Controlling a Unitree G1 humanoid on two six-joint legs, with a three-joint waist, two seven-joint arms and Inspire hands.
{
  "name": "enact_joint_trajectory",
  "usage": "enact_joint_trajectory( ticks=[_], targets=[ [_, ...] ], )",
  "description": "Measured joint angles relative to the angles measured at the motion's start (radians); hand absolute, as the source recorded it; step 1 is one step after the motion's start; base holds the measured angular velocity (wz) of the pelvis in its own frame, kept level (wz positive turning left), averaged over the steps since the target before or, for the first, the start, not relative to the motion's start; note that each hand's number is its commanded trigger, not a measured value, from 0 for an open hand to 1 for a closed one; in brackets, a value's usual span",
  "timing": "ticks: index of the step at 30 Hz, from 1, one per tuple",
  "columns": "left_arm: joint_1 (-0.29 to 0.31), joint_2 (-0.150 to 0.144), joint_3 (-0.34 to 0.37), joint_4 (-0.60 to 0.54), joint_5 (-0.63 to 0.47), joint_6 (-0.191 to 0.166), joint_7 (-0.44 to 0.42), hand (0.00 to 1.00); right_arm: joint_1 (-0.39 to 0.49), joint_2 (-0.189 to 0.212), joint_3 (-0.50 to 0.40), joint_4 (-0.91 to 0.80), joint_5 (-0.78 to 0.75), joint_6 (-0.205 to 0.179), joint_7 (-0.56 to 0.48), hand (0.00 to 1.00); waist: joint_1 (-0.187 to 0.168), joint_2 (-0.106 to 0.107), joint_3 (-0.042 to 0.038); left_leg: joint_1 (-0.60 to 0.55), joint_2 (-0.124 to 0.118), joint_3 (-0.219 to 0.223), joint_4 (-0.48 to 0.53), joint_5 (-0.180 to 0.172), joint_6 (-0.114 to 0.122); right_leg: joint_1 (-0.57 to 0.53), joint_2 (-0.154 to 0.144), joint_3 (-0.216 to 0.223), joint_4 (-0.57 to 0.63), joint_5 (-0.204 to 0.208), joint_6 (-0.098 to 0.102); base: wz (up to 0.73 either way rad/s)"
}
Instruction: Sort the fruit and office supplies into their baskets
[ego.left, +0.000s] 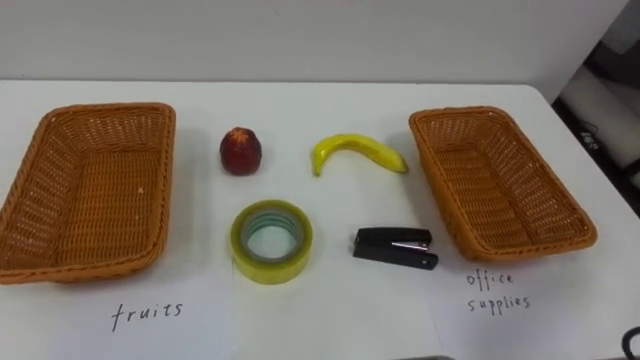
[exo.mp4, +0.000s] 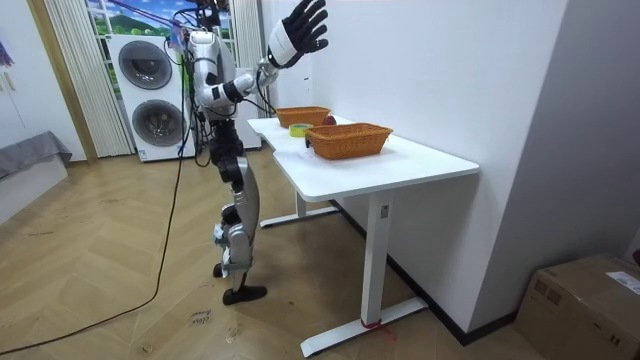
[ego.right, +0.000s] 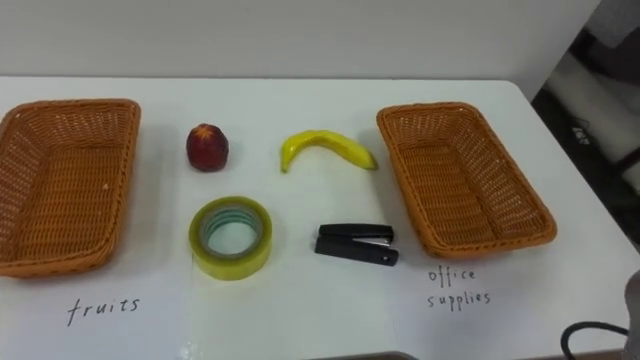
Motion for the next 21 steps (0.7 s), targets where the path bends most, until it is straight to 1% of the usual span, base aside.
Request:
enact_joint_trajectory(
  ticks=[2,6,9,11,13,14,18,21],
  targets=[
    [-0.001,-0.003,-0.002,0.004,0.000,0.000,0.000,0.00,-0.007,-0.008,0.019,-0.009,-0.032,0.000,0.010,0.00,0.000,0.002,-0.0017,0.000,0.000,0.000,-0.001,0.000,0.000,-0.001,0.000,0.000,0.000,0.000,0.000,0.00],
    [-0.012,-0.005,-0.020,0.027,0.008,0.000,0.000,0.00,-0.007,-0.008,0.051,-0.055,-0.035,0.004,0.050,0.00,0.001,0.007,-0.0068,0.000,0.000,-0.001,-0.002,0.000,0.000,-0.001,0.000,-0.001,-0.001,0.000,0.000,0.00],
    [-0.020,-0.004,-0.027,0.036,0.009,0.000,0.000,0.00,-0.007,-0.008,0.066,-0.089,-0.080,0.004,0.075,0.00,0.001,0.010,-0.0048,0.000,0.000,0.000,-0.001,0.000,0.000,-0.001,0.000,0.000,-0.001,0.000,0.000,0.00],
    [-0.030,-0.003,-0.028,0.035,0.010,0.000,-0.002,0.00,-0.008,-0.008,0.075,-0.120,-0.139,0.004,0.094,0.00,0.009,0.012,-0.0047,-0.001,0.000,0.000,-0.001,0.000,0.000,-0.002,0.001,0.000,-0.001,0.000,0.000,0.00],
    [-0.037,-0.003,-0.030,0.036,0.011,0.000,-0.004,0.00,-0.017,-0.008,0.075,-0.128,-0.166,0.001,0.112,0.00,0.012,0.015,-0.0030,-0.002,0.001,0.000,-0.001,0.000,0.000,-0.003,0.001,0.000,-0.001,0.000,0.000,0.00],
    [-0.041,-0.003,-0.033,0.036,0.011,-0.003,-0.005,0.00,-0.024,-0.009,0.078,-0.130,-0.175,0.001,0.119,0.00,0.020,0.010,-0.0056,-0.001,0.001,0.000,-0.001,0.000,0.000,-0.002,0.001,0.000,0.000,0.000,0.000,0.00],
    [-0.042,0.000,-0.045,0.046,0.011,-0.010,-0.003,0.00,-0.055,-0.012,0.132,-0.148,-0.175,0.001,0.157,0.00,0.023,0.010,-0.0055,0.000,0.000,0.000,-0.001,0.000,0.000,-0.002,0.001,0.002,0.000,0.000,0.000,0.00],
    [-0.047,0.003,-0.043,0.055,0.011,-0.016,-0.001,0.00,-0.069,-0.012,0.169,-0.149,-0.184,0.004,0.218,0.00,0.030,0.003,-0.0059,0.000,0.001,0.000,0.000,0.000,0.000,-0.004,0.002,0.002,0.000,0.001,-0.001,0.00]
  ],
)
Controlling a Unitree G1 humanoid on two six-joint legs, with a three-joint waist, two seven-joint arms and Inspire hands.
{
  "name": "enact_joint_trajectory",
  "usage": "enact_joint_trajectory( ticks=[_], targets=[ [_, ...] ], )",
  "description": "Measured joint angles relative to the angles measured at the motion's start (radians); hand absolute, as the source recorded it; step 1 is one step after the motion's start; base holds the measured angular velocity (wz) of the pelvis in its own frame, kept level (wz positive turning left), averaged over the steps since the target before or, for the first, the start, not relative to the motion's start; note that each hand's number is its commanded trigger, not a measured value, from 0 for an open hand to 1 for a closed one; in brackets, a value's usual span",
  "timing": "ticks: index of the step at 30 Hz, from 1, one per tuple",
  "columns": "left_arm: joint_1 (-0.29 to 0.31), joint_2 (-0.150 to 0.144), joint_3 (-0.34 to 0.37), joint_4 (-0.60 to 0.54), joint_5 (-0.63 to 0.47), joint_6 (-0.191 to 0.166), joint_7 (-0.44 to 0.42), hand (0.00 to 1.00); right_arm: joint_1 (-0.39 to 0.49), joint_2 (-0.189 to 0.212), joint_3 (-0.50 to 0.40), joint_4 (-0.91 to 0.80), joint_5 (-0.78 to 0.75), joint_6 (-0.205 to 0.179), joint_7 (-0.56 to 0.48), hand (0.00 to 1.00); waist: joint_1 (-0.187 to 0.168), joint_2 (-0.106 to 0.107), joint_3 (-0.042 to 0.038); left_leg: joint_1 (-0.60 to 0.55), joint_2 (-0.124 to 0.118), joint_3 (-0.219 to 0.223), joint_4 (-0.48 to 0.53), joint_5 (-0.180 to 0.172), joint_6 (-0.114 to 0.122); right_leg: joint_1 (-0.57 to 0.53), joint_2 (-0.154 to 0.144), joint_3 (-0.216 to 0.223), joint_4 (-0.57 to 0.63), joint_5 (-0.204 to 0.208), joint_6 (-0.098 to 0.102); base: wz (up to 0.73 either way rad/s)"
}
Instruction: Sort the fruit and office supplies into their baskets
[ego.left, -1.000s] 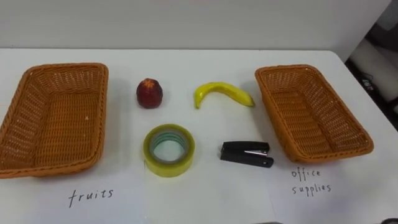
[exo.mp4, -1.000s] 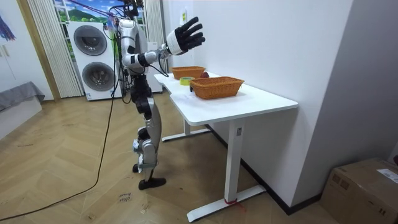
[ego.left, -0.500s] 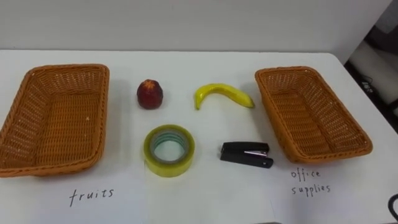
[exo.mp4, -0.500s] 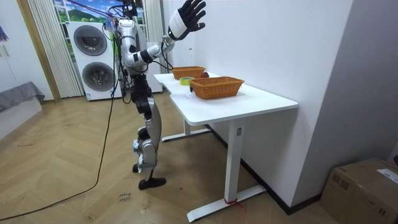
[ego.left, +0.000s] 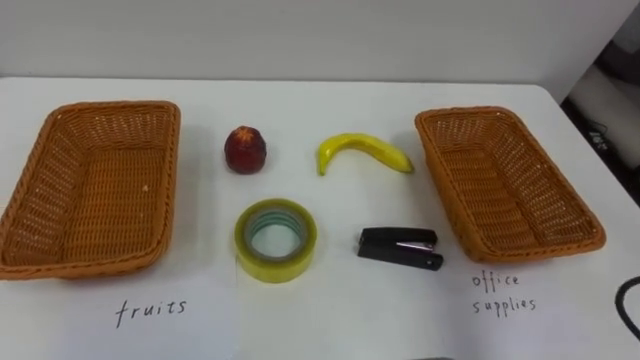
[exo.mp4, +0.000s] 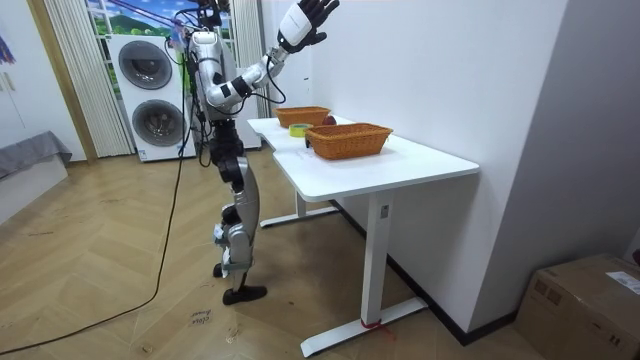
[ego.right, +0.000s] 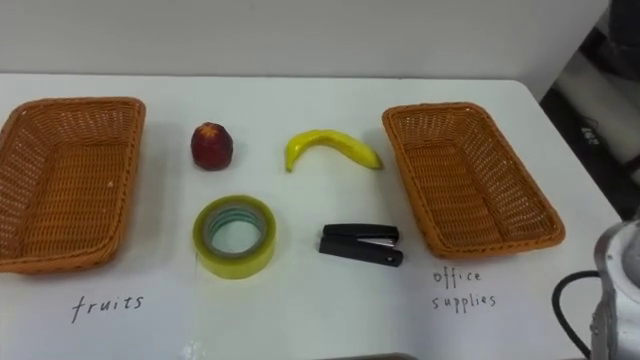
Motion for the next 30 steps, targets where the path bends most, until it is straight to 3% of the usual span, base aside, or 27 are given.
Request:
enact_joint_trajectory(
  ticks=[8,16,27,30],
  targets=[
    [0.001,0.014,0.000,0.001,0.002,-0.002,0.000,0.00,0.000,0.000,0.014,0.000,-0.001,0.001,0.144,0.00,0.019,-0.016,0.0039,-0.003,0.001,-0.011,-0.001,0.000,0.000,0.003,0.000,-0.006,-0.001,0.002,0.000,0.02],
    [0.001,0.014,0.000,0.001,0.029,-0.002,0.000,0.00,0.000,0.000,0.017,0.000,-0.023,0.011,0.214,0.00,0.023,-0.013,0.0037,-0.003,0.002,-0.012,0.000,0.000,0.000,0.004,0.000,-0.009,-0.001,0.004,-0.002,0.00],
    [-0.009,0.013,-0.002,0.011,0.043,-0.002,-0.002,0.00,0.000,0.001,0.099,0.073,-0.042,0.011,0.352,0.00,0.024,-0.008,0.0046,0.003,0.004,-0.012,0.002,0.000,0.000,0.015,0.000,-0.010,-0.002,0.011,-0.003,0.00],
    [-0.015,0.013,-0.004,0.011,0.043,-0.002,-0.006,0.00,0.000,0.002,0.113,0.108,-0.061,0.032,0.384,0.00,0.024,-0.007,0.0044,0.002,0.003,-0.012,0.003,0.000,0.000,0.014,0.000,-0.010,-0.002,0.012,-0.003,0.00]
  ],
)
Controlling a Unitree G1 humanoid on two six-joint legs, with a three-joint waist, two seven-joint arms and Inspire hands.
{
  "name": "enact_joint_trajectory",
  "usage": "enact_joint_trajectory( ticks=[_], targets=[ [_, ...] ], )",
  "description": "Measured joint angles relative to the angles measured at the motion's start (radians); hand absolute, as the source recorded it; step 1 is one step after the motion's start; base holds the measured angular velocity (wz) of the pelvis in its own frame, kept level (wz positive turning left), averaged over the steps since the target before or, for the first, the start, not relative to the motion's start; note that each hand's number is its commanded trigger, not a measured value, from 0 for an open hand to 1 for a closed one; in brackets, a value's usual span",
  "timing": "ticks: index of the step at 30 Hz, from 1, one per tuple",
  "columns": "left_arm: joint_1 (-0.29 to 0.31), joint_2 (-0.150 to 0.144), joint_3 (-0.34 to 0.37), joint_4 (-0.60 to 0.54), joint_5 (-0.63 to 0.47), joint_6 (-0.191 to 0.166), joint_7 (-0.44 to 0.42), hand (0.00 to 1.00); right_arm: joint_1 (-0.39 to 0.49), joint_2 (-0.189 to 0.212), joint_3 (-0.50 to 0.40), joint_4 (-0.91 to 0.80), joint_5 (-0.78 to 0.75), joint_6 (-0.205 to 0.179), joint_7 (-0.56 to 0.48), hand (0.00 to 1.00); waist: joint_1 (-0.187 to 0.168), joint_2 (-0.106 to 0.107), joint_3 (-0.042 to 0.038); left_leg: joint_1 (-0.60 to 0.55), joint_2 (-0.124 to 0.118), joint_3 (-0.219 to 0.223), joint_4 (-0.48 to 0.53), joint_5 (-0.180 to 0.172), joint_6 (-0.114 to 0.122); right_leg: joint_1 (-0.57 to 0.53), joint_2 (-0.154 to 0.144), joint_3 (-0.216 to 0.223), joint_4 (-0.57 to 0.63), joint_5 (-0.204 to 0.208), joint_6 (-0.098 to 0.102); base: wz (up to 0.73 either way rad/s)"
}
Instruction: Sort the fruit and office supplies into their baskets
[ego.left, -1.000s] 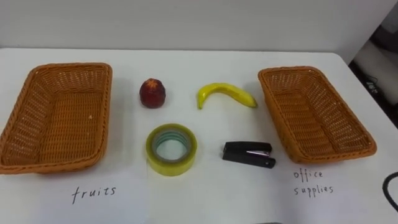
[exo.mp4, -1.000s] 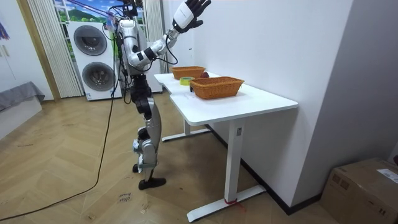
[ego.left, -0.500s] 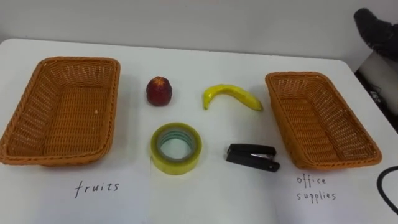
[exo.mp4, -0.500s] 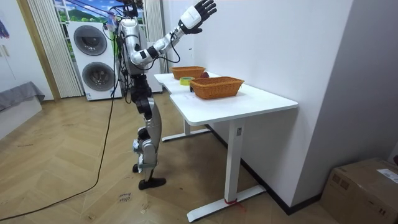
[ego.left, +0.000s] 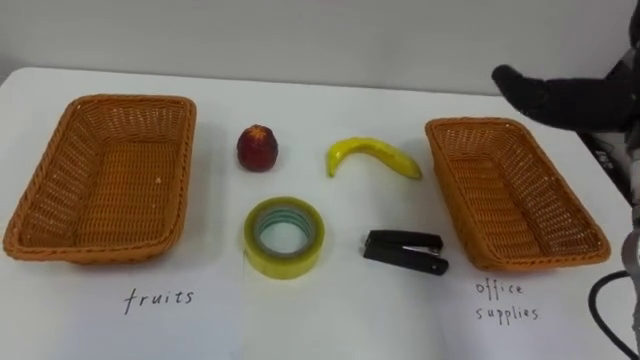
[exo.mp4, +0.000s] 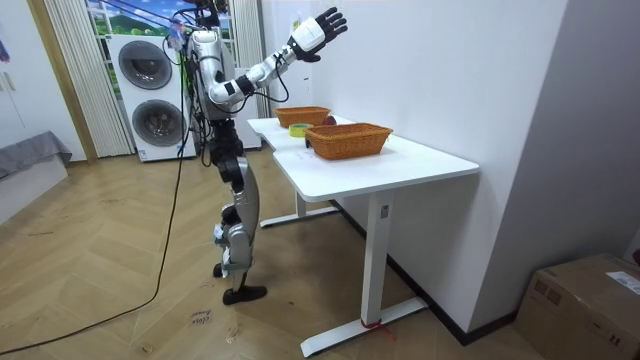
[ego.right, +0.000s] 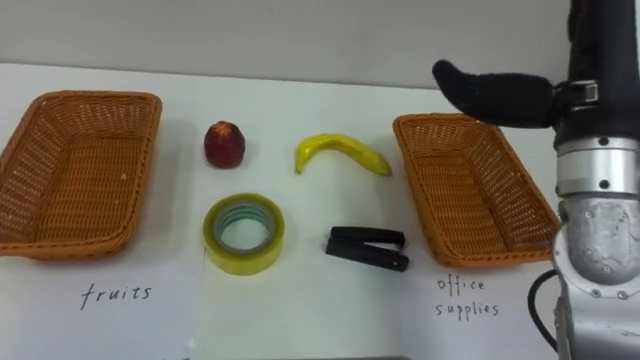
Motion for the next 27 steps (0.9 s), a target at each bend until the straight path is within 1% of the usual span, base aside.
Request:
enact_joint_trajectory(
  ticks=[2,5,8,9,12,18,20,25,27],
  targets=[
    [-0.005,0.000,-0.002,0.000,0.000,0.000,-0.009,0.00,0.000,0.000,0.011,0.005,-0.005,0.013,0.026,0.00,0.000,0.002,0.0000,-0.001,0.000,0.000,0.001,0.000,0.000,0.000,0.000,0.000,0.000,0.000,0.000,0.00],
    [-0.009,0.000,-0.002,0.000,0.000,0.000,-0.026,0.00,0.000,0.000,0.019,0.009,-0.045,0.014,0.063,0.00,0.007,0.006,-0.0010,-0.001,0.000,-0.001,0.000,0.000,0.000,-0.001,0.000,0.000,0.000,0.000,0.000,0.00],
    [-0.017,0.003,-0.012,-0.001,0.000,0.001,-0.037,0.00,0.000,0.000,0.022,0.014,-0.085,0.023,0.095,0.00,0.016,0.006,-0.0014,-0.001,0.000,-0.001,0.000,0.000,0.000,-0.002,0.001,0.000,0.000,0.000,0.000,0.00],
    [-0.018,0.005,-0.014,-0.001,0.000,0.001,-0.039,0.00,0.000,0.000,0.024,0.016,-0.099,0.024,0.101,0.00,0.019,0.005,-0.0025,-0.001,0.000,-0.001,0.000,0.000,0.000,-0.002,0.001,0.000,0.000,0.000,0.000,0.00],
    [-0.022,0.012,-0.016,0.000,0.001,0.004,-0.046,0.00,0.000,0.000,0.057,0.016,-0.167,0.050,0.147,0.00,0.025,0.001,-0.0048,-0.001,0.000,-0.001,0.006,0.000,0.000,-0.003,0.001,-0.001,0.000,0.000,0.000,0.00],
    [-0.023,0.019,-0.016,0.000,0.001,0.010,-0.050,0.00,0.000,0.000,0.088,0.015,-0.215,0.075,0.244,0.00,0.032,-0.006,-0.0096,-0.001,0.000,-0.001,0.006,0.000,0.000,-0.002,0.000,-0.001,0.000,0.000,0.000,0.00],
    [-0.027,0.021,-0.016,0.000,0.001,0.010,-0.057,0.00,0.000,0.000,0.088,0.015,-0.220,0.087,0.264,0.00,0.036,-0.008,-0.0091,-0.001,0.000,-0.001,0.006,0.000,0.000,-0.002,0.000,-0.001,0.001,0.000,0.000,0.00],
    [-0.030,0.025,-0.016,-0.002,0.001,0.012,-0.066,0.00,0.000,0.000,0.088,0.015,-0.255,0.093,0.308,0.00,0.040,-0.011,-0.0077,-0.007,0.000,-0.007,0.008,0.000,0.000,-0.001,-0.002,-0.012,0.001,0.001,0.000,0.04],
    [-0.031,0.025,-0.015,-0.003,0.001,0.016,-0.067,0.00,0.000,0.000,0.088,0.015,-0.257,0.102,0.322,0.00,0.043,-0.011,-0.0077,-0.009,0.000,-0.010,0.010,0.000,0.000,-0.001,-0.003,-0.015,0.001,0.001,0.000,0.02]
  ],
)
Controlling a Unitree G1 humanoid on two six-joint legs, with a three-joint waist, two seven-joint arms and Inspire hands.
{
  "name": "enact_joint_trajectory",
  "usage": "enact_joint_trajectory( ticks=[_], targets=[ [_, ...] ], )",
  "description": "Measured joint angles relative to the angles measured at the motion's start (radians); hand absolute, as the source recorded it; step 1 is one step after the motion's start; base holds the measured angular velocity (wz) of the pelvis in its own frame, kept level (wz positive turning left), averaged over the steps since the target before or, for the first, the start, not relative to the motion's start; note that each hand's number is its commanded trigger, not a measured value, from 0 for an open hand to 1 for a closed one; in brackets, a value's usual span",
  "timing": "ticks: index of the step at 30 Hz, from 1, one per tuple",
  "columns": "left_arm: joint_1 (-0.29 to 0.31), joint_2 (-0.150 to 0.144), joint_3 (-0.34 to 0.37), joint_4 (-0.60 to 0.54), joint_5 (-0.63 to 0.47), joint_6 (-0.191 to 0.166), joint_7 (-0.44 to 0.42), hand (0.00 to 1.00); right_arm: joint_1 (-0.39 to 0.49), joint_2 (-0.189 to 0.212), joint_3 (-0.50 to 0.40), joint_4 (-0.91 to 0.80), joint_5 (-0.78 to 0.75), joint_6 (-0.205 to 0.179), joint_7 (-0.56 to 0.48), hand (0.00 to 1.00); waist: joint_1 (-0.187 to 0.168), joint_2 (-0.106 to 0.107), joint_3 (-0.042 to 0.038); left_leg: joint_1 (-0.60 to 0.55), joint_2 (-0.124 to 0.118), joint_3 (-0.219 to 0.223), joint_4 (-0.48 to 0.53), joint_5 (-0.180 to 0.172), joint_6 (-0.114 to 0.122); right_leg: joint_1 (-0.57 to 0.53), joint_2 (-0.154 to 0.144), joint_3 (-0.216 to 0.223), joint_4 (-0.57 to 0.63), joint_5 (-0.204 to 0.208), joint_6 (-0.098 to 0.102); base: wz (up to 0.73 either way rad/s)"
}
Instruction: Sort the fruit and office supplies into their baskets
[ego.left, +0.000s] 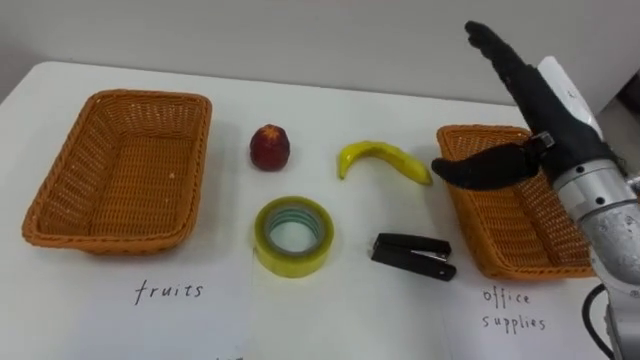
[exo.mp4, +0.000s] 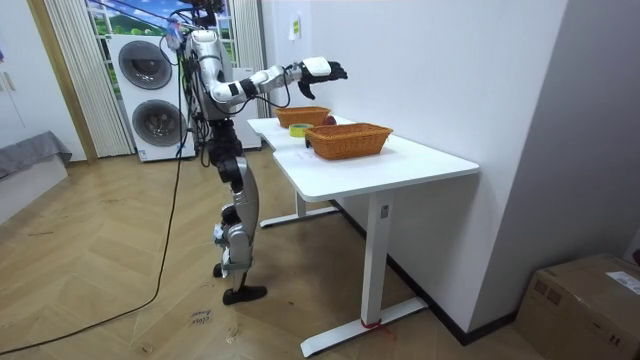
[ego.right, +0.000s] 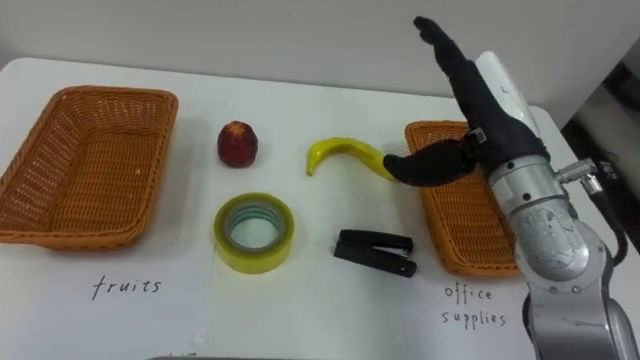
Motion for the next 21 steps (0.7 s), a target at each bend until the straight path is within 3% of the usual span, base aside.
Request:
enact_joint_trajectory(
  ticks=[10,21],
  targets=[
    [-0.008,0.000,-0.001,-0.012,0.001,0.003,0.000,0.00,0.000,0.000,0.001,0.000,-0.035,0.006,0.070,0.00,0.006,0.000,0.0014,-0.010,-0.001,-0.009,0.003,0.000,0.000,-0.002,-0.001,-0.003,-0.006,0.000,0.000,0.02],
    [-0.019,-0.001,-0.007,-0.058,0.000,0.005,-0.019,0.00,0.013,0.005,0.087,0.000,-0.046,0.032,0.185,0.00,0.019,0.003,0.0023,-0.015,-0.001,-0.019,0.004,0.000,0.000,-0.002,0.000,-0.012,-0.019,0.005,0.000,0.02]
  ],
)
